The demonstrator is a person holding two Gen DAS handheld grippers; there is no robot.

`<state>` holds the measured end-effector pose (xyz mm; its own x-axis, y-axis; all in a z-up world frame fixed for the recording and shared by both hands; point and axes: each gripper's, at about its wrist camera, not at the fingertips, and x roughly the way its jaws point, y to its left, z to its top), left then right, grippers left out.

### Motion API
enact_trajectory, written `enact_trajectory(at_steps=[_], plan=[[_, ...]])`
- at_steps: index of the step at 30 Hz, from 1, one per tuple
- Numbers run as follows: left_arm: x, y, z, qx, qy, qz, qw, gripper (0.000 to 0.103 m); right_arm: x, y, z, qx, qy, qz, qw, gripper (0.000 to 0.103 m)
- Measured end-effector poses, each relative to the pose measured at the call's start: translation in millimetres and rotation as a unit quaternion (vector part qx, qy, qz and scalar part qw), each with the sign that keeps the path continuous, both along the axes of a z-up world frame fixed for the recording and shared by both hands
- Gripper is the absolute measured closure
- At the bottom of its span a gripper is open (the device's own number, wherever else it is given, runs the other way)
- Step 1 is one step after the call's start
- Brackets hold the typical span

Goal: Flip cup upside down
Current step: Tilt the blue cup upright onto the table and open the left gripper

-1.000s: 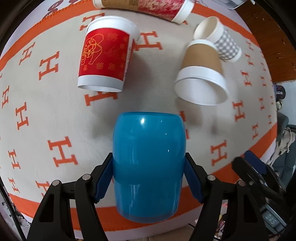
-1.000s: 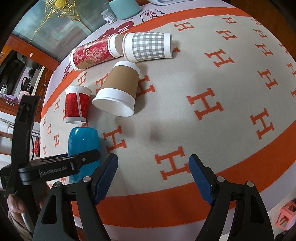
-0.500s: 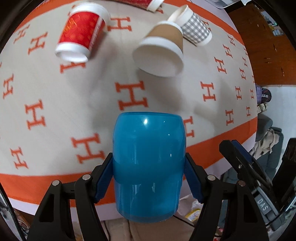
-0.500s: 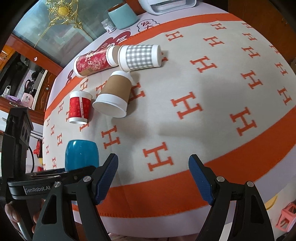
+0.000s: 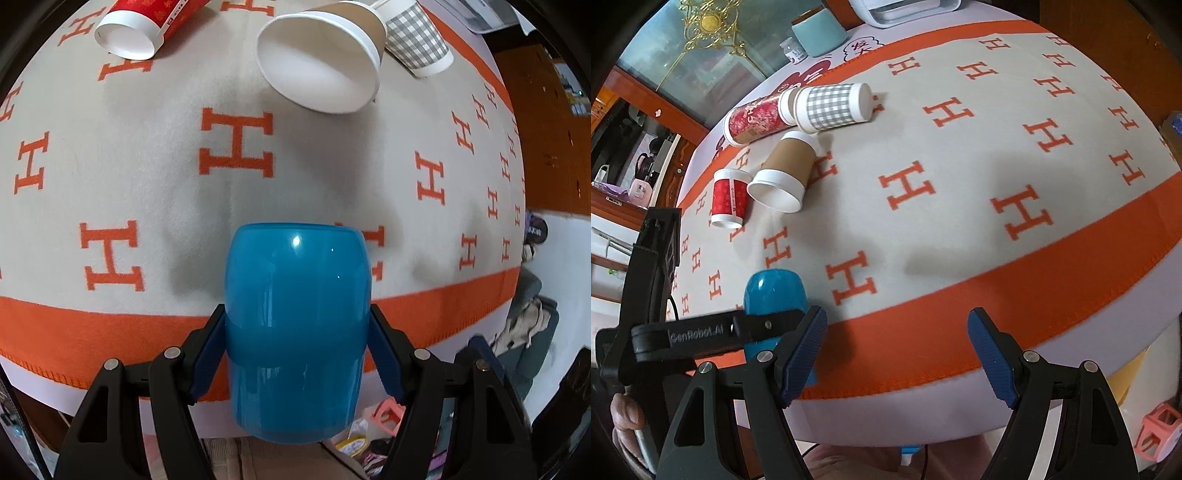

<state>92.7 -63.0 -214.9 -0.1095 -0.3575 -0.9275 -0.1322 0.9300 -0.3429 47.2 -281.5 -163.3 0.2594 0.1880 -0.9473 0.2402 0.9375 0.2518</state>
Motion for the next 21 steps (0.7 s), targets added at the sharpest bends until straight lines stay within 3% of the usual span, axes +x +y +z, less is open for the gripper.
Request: enact_trajectory(at_steps=[10, 21], plan=[[3, -20, -5, 0.017, -0.010, -0.009, 0.9998, 0.032, -11, -17, -3, -0.001, 0.005, 0.001, 1.000, 0.023], [0, -23, 26, 0.044, -0.053, -0.035, 0.9970, 0.026, -14, -17, 0, 0.003, 0.000, 0.007, 1.000, 0.023]])
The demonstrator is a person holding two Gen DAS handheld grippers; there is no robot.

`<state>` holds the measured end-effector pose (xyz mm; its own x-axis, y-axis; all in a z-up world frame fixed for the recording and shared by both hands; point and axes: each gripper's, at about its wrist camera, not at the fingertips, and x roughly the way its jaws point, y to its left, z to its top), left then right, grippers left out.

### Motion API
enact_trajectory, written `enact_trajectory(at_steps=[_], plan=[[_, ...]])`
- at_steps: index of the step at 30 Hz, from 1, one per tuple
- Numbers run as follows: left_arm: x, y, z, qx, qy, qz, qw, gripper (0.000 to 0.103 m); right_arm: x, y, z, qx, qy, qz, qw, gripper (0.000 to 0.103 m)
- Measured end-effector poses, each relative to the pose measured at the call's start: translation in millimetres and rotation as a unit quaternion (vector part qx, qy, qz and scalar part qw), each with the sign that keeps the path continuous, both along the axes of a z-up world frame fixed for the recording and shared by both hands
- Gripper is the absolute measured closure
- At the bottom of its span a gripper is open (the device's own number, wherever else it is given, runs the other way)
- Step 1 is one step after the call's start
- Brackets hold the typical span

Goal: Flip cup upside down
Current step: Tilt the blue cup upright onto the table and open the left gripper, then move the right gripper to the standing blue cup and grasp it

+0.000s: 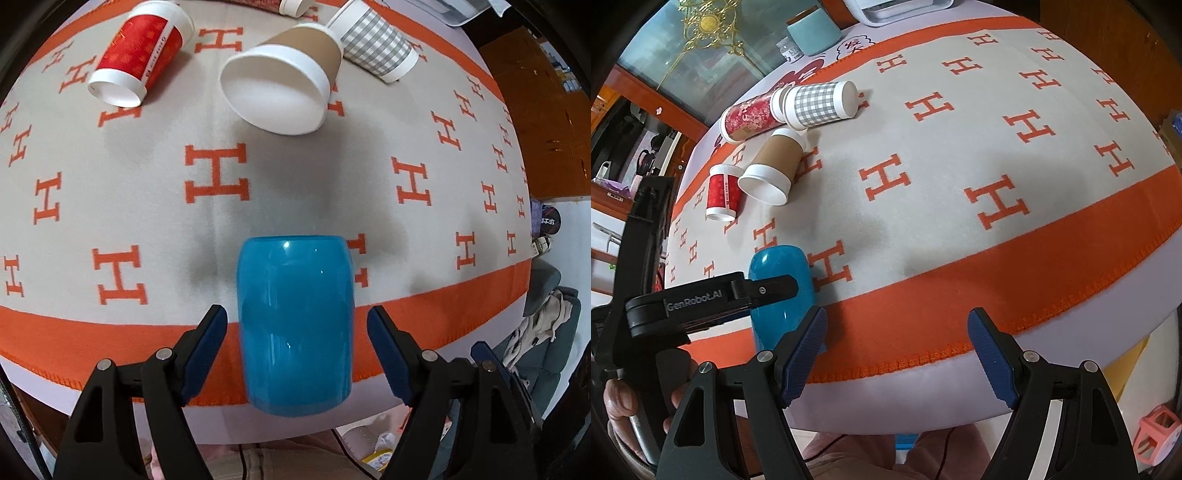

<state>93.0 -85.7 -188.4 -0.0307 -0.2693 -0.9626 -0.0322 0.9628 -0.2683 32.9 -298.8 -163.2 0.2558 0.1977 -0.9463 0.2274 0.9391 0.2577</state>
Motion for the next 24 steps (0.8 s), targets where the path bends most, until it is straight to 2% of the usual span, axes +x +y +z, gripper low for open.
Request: enact_trajectory(at_steps=[10, 24], plan=[[-18, 19, 28, -0.004, -0.028, 0.000, 0.9996, 0.026, -2, 14, 9, 0.006, -0.011, 0.021, 1.000, 0.023], [-52, 60, 80, 0.031, -0.134, 0.014, 0.9904, 0.026, -11, 37, 39, 0.026, -0.030, 0.062, 0.997, 0.023]])
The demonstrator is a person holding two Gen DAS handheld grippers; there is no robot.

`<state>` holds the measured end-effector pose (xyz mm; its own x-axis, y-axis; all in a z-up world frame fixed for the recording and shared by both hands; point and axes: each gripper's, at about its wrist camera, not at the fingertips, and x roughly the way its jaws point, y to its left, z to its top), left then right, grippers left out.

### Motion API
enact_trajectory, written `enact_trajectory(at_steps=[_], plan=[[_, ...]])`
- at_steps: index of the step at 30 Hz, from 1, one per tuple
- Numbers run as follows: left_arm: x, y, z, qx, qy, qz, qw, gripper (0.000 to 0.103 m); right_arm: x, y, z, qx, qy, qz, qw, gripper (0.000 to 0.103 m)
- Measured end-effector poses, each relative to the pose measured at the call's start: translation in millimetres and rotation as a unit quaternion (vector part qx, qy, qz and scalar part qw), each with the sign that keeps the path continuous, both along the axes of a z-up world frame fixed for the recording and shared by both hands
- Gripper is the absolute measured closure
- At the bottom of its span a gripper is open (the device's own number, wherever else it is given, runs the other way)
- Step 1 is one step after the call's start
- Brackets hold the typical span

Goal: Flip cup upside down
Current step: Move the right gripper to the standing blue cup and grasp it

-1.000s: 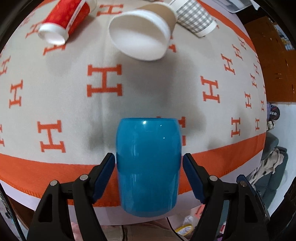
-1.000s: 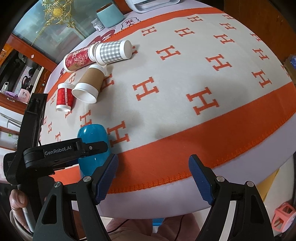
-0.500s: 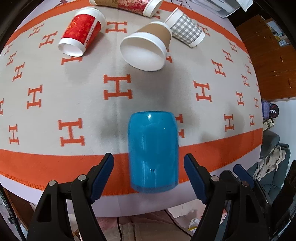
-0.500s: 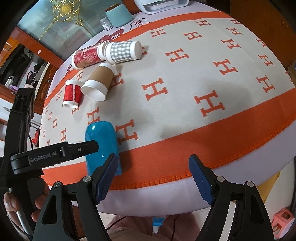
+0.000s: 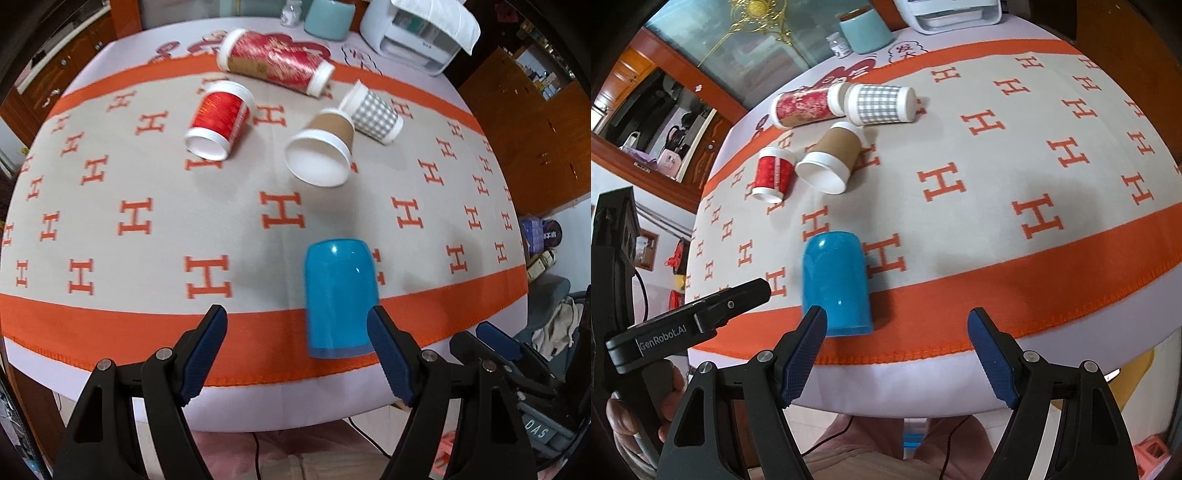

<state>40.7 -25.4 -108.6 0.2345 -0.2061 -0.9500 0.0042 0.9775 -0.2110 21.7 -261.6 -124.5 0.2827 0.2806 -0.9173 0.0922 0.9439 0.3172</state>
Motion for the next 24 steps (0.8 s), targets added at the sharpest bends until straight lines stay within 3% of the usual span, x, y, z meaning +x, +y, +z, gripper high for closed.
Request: enact_trajectory(at_steps=[14, 24], plan=[[-13, 29, 8, 0.045, -0.054, 0.000, 0.9975, 0.016, 14, 32, 7, 0.033, 0.011, 0.040, 0.999, 0.023], [-2, 48, -21, 0.034, -0.020, 0.005, 0.9992, 0.016, 52, 43, -29, 0.056, 0.073, 0.048, 0.995, 0.023]])
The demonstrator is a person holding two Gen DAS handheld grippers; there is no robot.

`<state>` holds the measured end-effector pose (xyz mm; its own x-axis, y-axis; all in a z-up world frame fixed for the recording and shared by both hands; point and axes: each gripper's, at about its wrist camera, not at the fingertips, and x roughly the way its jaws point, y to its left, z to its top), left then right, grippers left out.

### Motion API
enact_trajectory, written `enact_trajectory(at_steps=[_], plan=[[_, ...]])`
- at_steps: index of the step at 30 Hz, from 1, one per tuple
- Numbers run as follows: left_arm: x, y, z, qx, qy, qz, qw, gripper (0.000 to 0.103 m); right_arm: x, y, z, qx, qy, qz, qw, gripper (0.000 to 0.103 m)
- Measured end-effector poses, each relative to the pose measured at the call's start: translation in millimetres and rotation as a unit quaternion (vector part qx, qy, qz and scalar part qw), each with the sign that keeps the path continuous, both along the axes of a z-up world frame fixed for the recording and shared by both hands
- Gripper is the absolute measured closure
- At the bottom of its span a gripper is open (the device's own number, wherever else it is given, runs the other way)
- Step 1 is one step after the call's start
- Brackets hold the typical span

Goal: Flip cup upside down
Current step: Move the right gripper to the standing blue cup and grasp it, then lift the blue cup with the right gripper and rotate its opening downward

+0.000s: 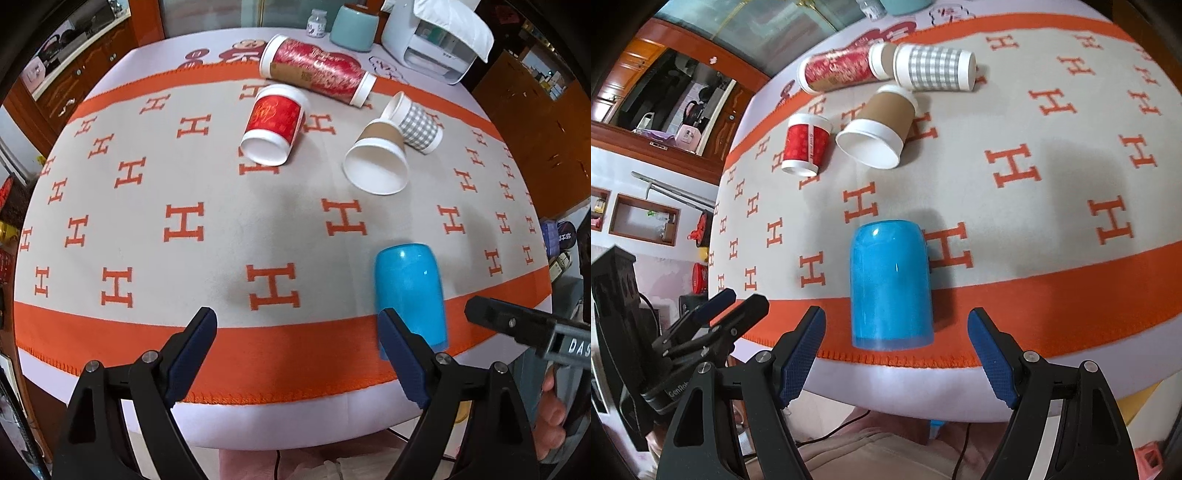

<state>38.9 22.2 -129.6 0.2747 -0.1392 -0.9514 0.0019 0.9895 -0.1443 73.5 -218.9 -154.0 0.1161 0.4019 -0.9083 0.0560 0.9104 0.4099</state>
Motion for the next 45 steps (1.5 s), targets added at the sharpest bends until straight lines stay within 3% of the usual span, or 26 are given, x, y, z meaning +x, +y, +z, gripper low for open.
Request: enact_trajectory(at_steps=[15, 28, 34, 45], plan=[[39, 4, -37, 0.004, 0.048, -0.015, 0.9987, 0.016, 53, 13, -57, 0.025, 0.072, 0.000, 0.997, 0.023], [57, 13, -55, 0.006, 0.070, -0.019, 0.9973, 0.016, 74, 35, -93, 0.035, 0.111, 0.017, 0.993, 0.023], [61, 13, -59, 0.006, 0.075, -0.022, 0.9969, 0.015, 78, 43, -96, 0.052, 0.115, 0.033, 0.991, 0.034], [59, 13, -54, 0.007, 0.070, -0.030, 0.9971, 0.016, 63, 44, -79, 0.039, 0.077, 0.042, 0.995, 0.035]])
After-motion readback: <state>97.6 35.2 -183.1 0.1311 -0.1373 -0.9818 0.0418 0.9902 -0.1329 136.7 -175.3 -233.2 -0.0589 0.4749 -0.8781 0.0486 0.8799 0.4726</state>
